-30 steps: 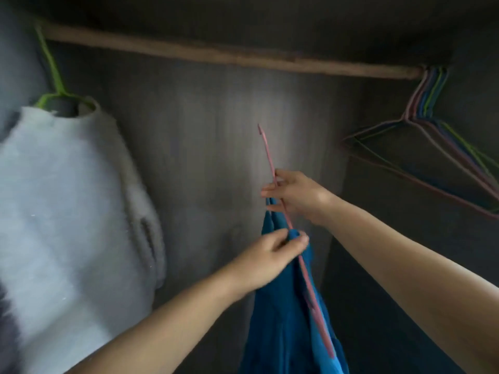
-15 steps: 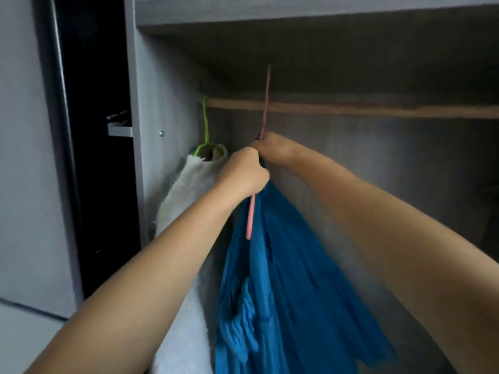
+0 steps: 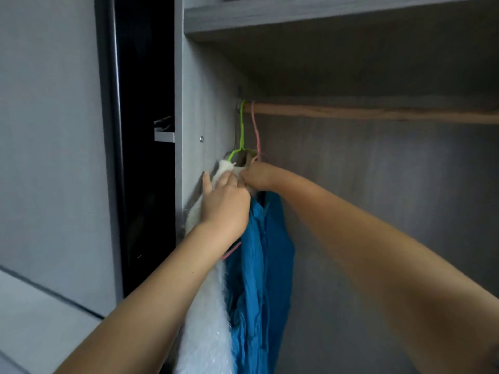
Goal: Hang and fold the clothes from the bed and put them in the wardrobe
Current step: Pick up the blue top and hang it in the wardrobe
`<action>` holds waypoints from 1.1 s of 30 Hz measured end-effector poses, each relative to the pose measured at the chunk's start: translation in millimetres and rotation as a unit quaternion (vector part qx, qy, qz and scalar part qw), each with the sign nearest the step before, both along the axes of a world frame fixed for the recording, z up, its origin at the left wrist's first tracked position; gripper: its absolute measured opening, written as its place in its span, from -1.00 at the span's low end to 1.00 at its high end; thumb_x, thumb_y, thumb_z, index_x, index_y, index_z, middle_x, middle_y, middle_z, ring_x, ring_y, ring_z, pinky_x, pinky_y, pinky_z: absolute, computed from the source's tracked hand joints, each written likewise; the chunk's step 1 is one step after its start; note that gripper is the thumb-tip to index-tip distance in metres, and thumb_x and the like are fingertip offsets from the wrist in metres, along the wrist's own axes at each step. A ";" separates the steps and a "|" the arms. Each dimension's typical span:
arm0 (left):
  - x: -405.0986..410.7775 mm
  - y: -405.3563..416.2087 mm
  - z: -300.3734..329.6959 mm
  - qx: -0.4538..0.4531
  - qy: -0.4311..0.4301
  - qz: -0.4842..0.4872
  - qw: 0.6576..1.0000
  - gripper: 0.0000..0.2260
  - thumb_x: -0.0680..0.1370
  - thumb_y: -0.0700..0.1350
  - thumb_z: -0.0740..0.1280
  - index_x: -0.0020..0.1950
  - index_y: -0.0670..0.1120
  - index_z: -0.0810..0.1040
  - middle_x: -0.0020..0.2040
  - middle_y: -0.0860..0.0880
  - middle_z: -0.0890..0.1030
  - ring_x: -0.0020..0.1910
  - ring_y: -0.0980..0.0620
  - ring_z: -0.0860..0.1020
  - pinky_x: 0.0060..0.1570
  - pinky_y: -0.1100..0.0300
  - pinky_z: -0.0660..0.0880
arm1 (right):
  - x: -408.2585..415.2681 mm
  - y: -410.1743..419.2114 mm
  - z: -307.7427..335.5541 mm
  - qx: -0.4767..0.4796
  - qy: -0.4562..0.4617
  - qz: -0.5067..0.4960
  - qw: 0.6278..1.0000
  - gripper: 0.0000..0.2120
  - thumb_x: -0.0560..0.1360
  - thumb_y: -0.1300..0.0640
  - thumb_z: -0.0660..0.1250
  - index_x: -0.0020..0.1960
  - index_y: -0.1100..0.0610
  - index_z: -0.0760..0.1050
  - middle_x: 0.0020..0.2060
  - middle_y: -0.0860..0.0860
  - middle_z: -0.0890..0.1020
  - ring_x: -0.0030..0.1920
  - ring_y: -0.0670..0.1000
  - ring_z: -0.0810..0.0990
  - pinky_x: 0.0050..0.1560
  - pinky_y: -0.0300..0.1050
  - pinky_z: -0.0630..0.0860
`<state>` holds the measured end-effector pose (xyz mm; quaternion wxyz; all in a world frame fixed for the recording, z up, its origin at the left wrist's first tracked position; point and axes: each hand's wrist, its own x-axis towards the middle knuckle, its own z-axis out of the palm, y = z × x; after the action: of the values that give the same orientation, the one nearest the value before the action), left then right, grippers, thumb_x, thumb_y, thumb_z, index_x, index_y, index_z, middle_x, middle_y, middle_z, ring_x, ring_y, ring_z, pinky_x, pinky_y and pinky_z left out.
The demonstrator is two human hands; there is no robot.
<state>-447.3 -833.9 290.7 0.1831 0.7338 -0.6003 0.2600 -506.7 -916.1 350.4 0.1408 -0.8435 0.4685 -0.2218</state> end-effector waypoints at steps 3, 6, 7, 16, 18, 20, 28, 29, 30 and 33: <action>-5.2 4.1 -4.4 -0.017 -0.028 0.018 0.999 -0.44 0.55 -0.17 0.21 0.53 -0.13 0.13 0.49 -0.10 0.22 0.52 -0.05 0.04 0.46 -0.23 -0.13 | -26.7 -3.9 -15.0 -0.085 -0.022 -0.006 0.996 -0.48 0.66 -0.06 -0.03 0.48 0.25 0.19 0.39 0.27 0.36 0.38 0.22 0.35 0.31 -0.04 0.28; -22.8 12.2 -8.5 -0.055 -0.056 -0.014 0.997 -0.42 0.57 -0.10 0.24 0.54 -0.08 0.09 0.51 -0.15 0.17 0.52 -0.10 0.02 0.43 -0.25 -0.14 | -74.6 -1.7 -35.6 -0.144 0.028 -0.074 0.986 -0.43 0.64 -0.18 -0.09 0.55 0.06 0.02 0.51 0.19 0.17 0.50 0.19 0.12 0.45 0.32 0.00; -32.4 14.6 -10.6 -0.072 -0.060 -0.043 0.995 -0.45 0.57 -0.08 0.24 0.52 -0.06 0.13 0.50 -0.14 0.19 0.52 -0.10 0.04 0.43 -0.24 -0.14 | -93.9 -0.9 -43.3 -0.155 0.029 -0.091 0.983 -0.44 0.64 -0.17 -0.08 0.56 0.05 0.01 0.53 0.16 0.12 0.52 0.16 0.05 0.45 0.34 -0.07; -168.4 -8.3 -77.1 -0.015 0.013 -0.377 0.926 -0.72 0.59 -0.11 0.16 0.25 -0.09 0.51 0.15 -0.08 0.55 0.13 -0.11 0.48 0.13 0.06 0.33 | -303.2 78.9 -147.2 -0.136 0.113 -0.332 0.927 -0.50 0.64 -0.06 0.06 0.53 0.04 0.11 0.53 0.07 0.13 0.53 0.07 0.05 0.44 0.32 -0.16; -213.9 -4.2 -103.8 0.022 0.028 -0.441 0.897 -0.71 0.57 -0.13 0.18 0.27 -0.09 0.50 0.14 -0.11 0.57 0.14 -0.15 0.50 0.11 0.04 0.36 | -344.4 118.4 -177.6 -0.090 0.141 -0.379 0.910 -0.50 0.63 -0.04 0.07 0.53 0.07 0.12 0.52 0.08 0.12 0.54 0.08 0.03 0.45 0.31 -0.13; -260.9 11.9 -131.4 0.046 0.042 -0.508 0.859 -0.66 0.55 -0.15 0.22 0.33 -0.09 0.48 0.14 -0.13 0.57 0.12 -0.18 0.52 0.08 0.01 0.39 | -379.8 166.3 -205.9 -0.052 0.149 -0.429 0.889 -0.52 0.63 -0.03 0.08 0.51 0.07 0.15 0.51 0.08 0.15 0.52 0.08 0.07 0.46 0.26 -0.06; -392.8 146.1 -250.1 0.169 -0.022 -0.686 0.708 -0.49 0.58 -0.08 0.18 0.52 -0.03 0.18 0.28 -0.05 0.46 0.23 -0.06 0.45 0.20 0.08 0.34 | -442.9 405.6 -306.0 0.095 0.093 -0.620 0.773 -0.64 0.60 0.04 0.13 0.37 0.11 0.32 0.31 0.11 0.41 0.29 0.19 0.43 0.15 0.10 0.48; -401.3 169.6 -260.8 0.182 -0.034 -0.703 0.687 -0.50 0.58 -0.07 0.17 0.52 -0.02 0.18 0.28 -0.04 0.46 0.24 -0.05 0.45 0.21 0.08 0.33 | -440.0 437.0 -316.9 0.111 0.088 -0.645 0.751 -0.63 0.61 0.02 0.12 0.38 0.09 0.31 0.33 0.10 0.40 0.31 0.18 0.42 0.18 0.10 0.47; -408.6 193.8 -270.3 0.193 -0.044 -0.720 0.665 -0.50 0.58 -0.07 0.17 0.52 -0.01 0.18 0.27 -0.04 0.46 0.24 -0.05 0.44 0.22 0.07 0.32 | -435.3 468.4 -327.5 0.124 0.084 -0.668 0.729 -0.62 0.61 0.01 0.11 0.39 0.09 0.30 0.35 0.09 0.39 0.32 0.18 0.41 0.19 0.09 0.46; -421.1 274.4 -293.9 0.229 -0.055 -0.770 0.593 -0.51 0.58 -0.07 0.17 0.52 -0.02 0.19 0.27 -0.05 0.45 0.25 -0.06 0.43 0.23 0.05 0.32 | -409.6 568.7 -356.9 0.147 0.056 -0.731 0.664 -0.59 0.61 0.02 0.10 0.43 0.08 0.27 0.36 0.09 0.36 0.31 0.17 0.41 0.16 0.03 0.45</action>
<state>-868.4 -559.5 -3.2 0.1077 0.0008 -0.9906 -0.0838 -916.2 -347.4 -6.5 0.0293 -0.2088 0.9683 -0.1337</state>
